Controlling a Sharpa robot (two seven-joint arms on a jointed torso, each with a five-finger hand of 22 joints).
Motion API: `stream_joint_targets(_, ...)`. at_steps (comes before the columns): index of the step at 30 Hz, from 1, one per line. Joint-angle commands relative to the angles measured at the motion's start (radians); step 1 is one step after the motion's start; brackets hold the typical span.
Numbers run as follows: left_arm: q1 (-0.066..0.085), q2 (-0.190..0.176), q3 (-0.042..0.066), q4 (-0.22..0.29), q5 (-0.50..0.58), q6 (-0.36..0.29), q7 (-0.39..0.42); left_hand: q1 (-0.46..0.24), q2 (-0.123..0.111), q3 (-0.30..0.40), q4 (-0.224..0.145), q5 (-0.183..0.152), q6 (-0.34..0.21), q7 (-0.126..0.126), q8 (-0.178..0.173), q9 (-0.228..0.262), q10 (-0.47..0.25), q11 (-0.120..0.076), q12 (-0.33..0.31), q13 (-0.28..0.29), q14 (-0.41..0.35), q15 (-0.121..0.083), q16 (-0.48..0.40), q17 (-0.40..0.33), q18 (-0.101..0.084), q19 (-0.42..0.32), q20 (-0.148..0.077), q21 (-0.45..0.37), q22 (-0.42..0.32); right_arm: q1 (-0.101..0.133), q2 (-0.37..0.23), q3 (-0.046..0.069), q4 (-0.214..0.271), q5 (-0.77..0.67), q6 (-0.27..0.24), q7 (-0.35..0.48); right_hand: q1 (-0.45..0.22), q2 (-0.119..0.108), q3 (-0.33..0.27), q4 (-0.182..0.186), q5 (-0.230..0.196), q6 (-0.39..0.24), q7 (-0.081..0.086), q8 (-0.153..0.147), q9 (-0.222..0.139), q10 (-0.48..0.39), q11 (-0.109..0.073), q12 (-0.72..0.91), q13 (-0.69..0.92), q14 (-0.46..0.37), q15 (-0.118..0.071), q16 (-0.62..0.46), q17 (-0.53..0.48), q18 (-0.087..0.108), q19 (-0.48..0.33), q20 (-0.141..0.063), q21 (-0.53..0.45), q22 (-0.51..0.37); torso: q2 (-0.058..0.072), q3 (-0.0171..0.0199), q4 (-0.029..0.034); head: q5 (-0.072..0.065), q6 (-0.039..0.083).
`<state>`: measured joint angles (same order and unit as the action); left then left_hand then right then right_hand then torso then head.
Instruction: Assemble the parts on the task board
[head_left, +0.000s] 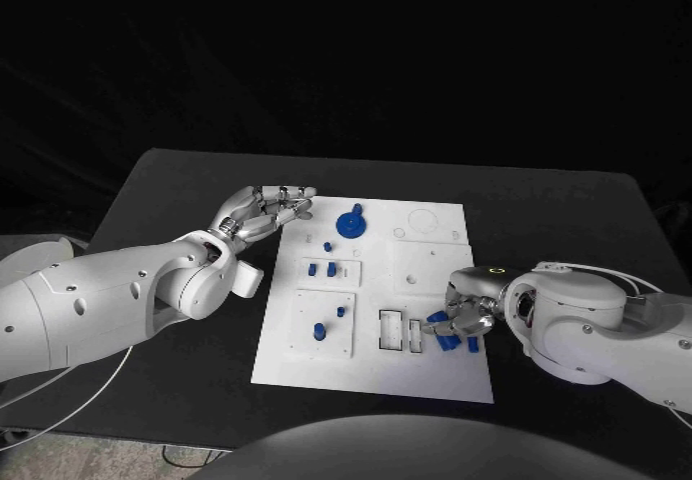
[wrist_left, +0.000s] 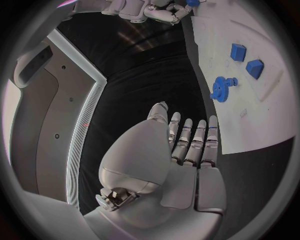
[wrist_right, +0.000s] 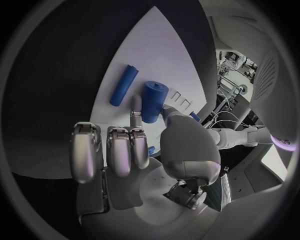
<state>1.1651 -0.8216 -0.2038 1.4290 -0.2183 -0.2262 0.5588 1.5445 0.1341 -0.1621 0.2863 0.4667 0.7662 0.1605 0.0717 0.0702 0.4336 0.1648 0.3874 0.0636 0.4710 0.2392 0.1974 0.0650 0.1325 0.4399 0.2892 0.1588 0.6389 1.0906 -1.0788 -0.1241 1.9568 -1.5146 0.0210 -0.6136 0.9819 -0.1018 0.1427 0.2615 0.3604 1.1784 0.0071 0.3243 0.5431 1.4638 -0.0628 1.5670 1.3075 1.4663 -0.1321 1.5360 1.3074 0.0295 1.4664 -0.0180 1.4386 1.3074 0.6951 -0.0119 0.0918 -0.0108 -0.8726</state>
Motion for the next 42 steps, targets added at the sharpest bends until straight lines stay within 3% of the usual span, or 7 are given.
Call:
stream_joint_targets(1,0.0,0.001,0.001,0.0,0.003,0.021,0.005,0.002,0.009,0.007,0.001,0.003,-0.002,0.003,0.0,0.0,0.001,0.007,-0.002,0.001,-0.002,0.003,0.004,-0.001,-0.013,0.003,0.0,0.005,-0.002,-0.007,0.004,-0.004,-0.013,0.022,0.003,-0.013,0.06,0.01,0.027,-0.038,0.085,-0.022,-0.002,-0.008,0.008,0.107,0.002,0.004,0.263,0.091,0.011,-0.007,0.2,0.005,0.047,0.008,-0.01,0.217,0.0,-0.0006,0.0009,0.001,0.0)
stream_joint_targets(9,0.0,0.001,0.001,-0.001,0.003,0.023,0.004,0.003,0.014,0.009,0.002,0.008,-0.004,0.003,0.0,0.0,0.0,0.009,-0.002,0.001,-0.004,0.004,0.004,-0.002,-0.014,0.003,0.0,0.005,-0.003,-0.009,0.008,-0.004,-0.018,0.079,-0.034,-0.01,0.119,0.002,0.077,-0.097,0.285,-0.059,-0.005,0.015,0.07,0.107,0.0,0.004,0.263,0.09,0.011,-0.011,0.195,0.006,0.046,0.01,-0.013,0.216,0.0,-0.0008,0.0001,0.003,0.0)
stream_joint_targets(16,-0.001,0.002,0.001,-0.001,0.003,0.025,0.005,0.002,0.018,0.011,0.003,0.012,-0.006,0.003,0.0,0.0,0.0,0.01,-0.003,0.001,-0.005,0.004,0.004,-0.002,-0.015,0.003,0.0,0.005,-0.005,-0.005,0.002,-0.003,-0.011,0.126,-0.084,-0.005,0.114,-0.004,0.12,-0.12,0.402,-0.092,-0.002,0.034,0.125,0.107,0.002,0.004,0.263,0.089,0.013,-0.016,0.187,0.006,0.046,0.011,-0.013,0.216,0.0,-0.0001,0.0013,0.007,0.0)
stream_joint_targets(20,-0.001,0.001,0.001,-0.002,0.003,0.025,0.004,0.001,0.02,0.011,0.003,0.014,-0.007,0.003,0.0,-0.001,0.0,0.01,-0.003,0.001,-0.006,0.004,0.004,-0.002,-0.015,0.003,0.0,0.005,-0.006,0.014,-0.008,-0.003,0.0,0.206,-0.113,-0.002,0.099,-0.003,0.125,-0.115,0.406,-0.098,0.0,0.038,0.136,0.107,0.002,0.004,0.263,0.089,0.014,-0.016,0.187,0.005,0.048,0.012,-0.008,0.218,0.0,-0.0004,0.0012,0.008,0.0)
stream_joint_targets(29,-0.001,0.008,0.001,-0.004,0.003,0.025,0.004,0.001,0.02,0.011,0.003,0.014,-0.007,0.003,0.0,-0.001,0.0,0.01,-0.003,0.001,-0.006,0.004,0.004,-0.002,-0.015,0.003,0.0,0.005,-0.006,0.064,-0.012,-0.002,0.008,0.453,-0.14,-0.001,0.066,0.007,0.135,-0.103,0.344,-0.117,0.003,0.039,0.162,0.107,0.004,0.004,0.263,0.089,0.016,-0.017,0.183,0.004,0.05,0.013,-0.005,0.219,-0.001,-0.0018,0.004,0.004,0.0)
stream_joint_targets(33,-0.001,0.008,0.001,-0.004,0.003,0.026,0.003,0.0,0.021,0.012,0.004,0.016,-0.007,0.003,0.0,-0.001,0.0,0.011,-0.003,0.001,-0.006,0.005,0.004,-0.002,-0.015,0.003,0.0,0.005,-0.007,0.062,0.006,-0.002,0.002,0.485,-0.133,-0.004,0.059,0.009,0.137,-0.101,0.326,-0.13,0.007,0.034,0.166,0.107,0.006,0.004,0.263,0.088,0.018,-0.021,0.177,0.006,0.048,0.014,-0.01,0.217,0.0,-0.0014,-0.0004,0.007,0.0)
stream_joint_targets(42,-0.001,0.009,0.001,-0.007,0.003,0.027,0.003,0.0,0.021,0.012,0.004,0.016,-0.007,0.003,0.0,-0.001,0.0,0.011,-0.003,0.001,-0.006,0.005,0.004,-0.002,-0.015,0.003,0.0,0.005,-0.007,0.032,0.059,-0.002,-0.017,0.506,-0.141,-0.009,0.039,0.014,0.139,-0.092,0.299,-0.156,0.017,0.019,0.167,0.107,0.015,0.004,0.263,0.084,0.025,-0.032,0.16,0.01,0.041,0.02,-0.029,0.21,-0.001,-0.0018,-0.0006,0.006,0.0)
